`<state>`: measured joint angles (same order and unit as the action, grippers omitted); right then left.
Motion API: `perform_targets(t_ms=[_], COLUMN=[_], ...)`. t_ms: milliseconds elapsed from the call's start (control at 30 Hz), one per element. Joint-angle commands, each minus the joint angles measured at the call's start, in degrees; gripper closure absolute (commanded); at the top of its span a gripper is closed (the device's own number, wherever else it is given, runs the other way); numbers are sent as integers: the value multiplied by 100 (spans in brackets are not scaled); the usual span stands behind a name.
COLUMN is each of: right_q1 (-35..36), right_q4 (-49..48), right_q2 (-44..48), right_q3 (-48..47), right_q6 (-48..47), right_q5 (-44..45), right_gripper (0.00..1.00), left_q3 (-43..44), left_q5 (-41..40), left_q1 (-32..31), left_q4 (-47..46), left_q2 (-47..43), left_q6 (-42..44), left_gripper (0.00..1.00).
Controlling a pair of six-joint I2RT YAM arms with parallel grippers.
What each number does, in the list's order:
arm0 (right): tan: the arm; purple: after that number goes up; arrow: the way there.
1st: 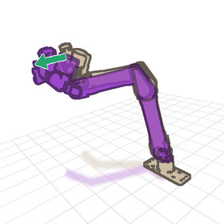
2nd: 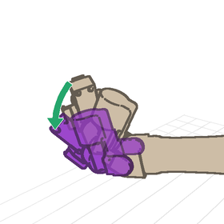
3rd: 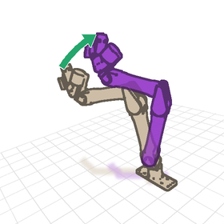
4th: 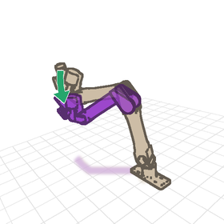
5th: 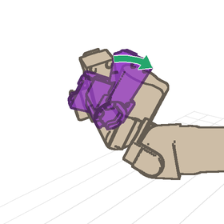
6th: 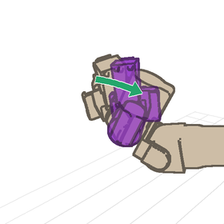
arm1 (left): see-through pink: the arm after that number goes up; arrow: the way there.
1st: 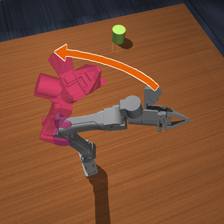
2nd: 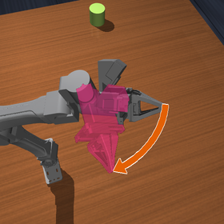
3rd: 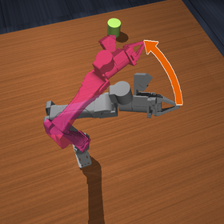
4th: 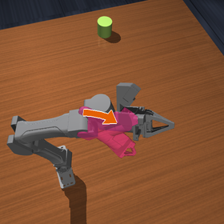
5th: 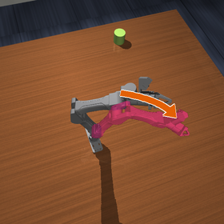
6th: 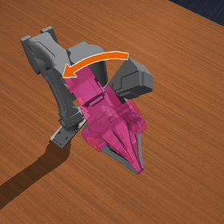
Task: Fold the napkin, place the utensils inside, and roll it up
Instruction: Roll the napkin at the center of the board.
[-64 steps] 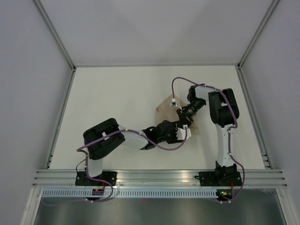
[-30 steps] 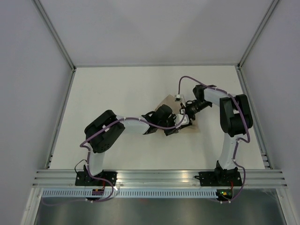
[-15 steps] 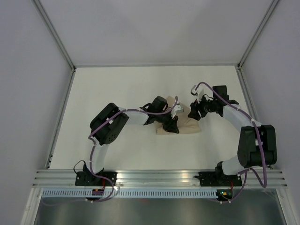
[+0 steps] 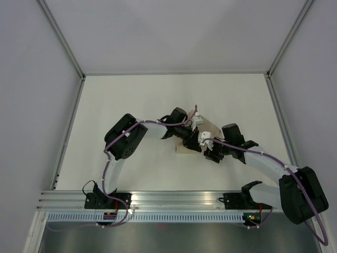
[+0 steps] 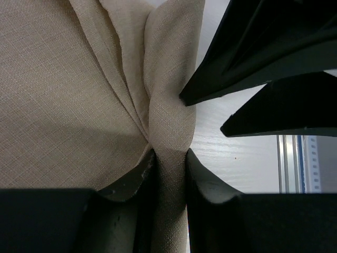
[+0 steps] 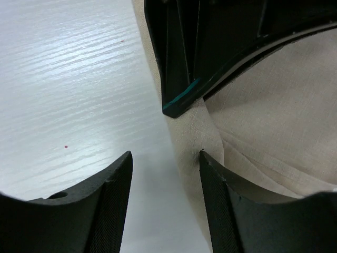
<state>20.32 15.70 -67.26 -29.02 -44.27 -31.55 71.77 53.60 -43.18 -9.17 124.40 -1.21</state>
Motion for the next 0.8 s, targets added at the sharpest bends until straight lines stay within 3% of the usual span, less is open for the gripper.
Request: perform_targets(t_ms=[0, 233, 467, 567, 633, 767], right_q1=[236, 596, 938, 1062, 1080, 1071], right_q4=[-681, -1201, -1150, -982, -912, -675], right_q2=[-58, -190, -647, -980, -1139, -1341], right_q3=[115, 440, 283, 81, -42, -236], right_q6=[-222, -293, -573, -653, -679, -618], right_q5=[640, 975, 1440, 1564, 1599, 1521], right_gripper=[41, 42, 44, 57, 73, 91], left_q3=[-181, -110, 267, 408, 496, 487], left_q5=[-289, -307, -368, -360, -377, -482], left_q1=[-50, -50, -42, -42, -33, -33], left_q4=[882, 882, 1724, 1945, 2076, 2060], left_q2=[533, 656, 665, 647, 638, 612], left_q6=[-98, -151, 103, 104, 269, 210], left_gripper=[98, 98, 98, 98, 98, 88])
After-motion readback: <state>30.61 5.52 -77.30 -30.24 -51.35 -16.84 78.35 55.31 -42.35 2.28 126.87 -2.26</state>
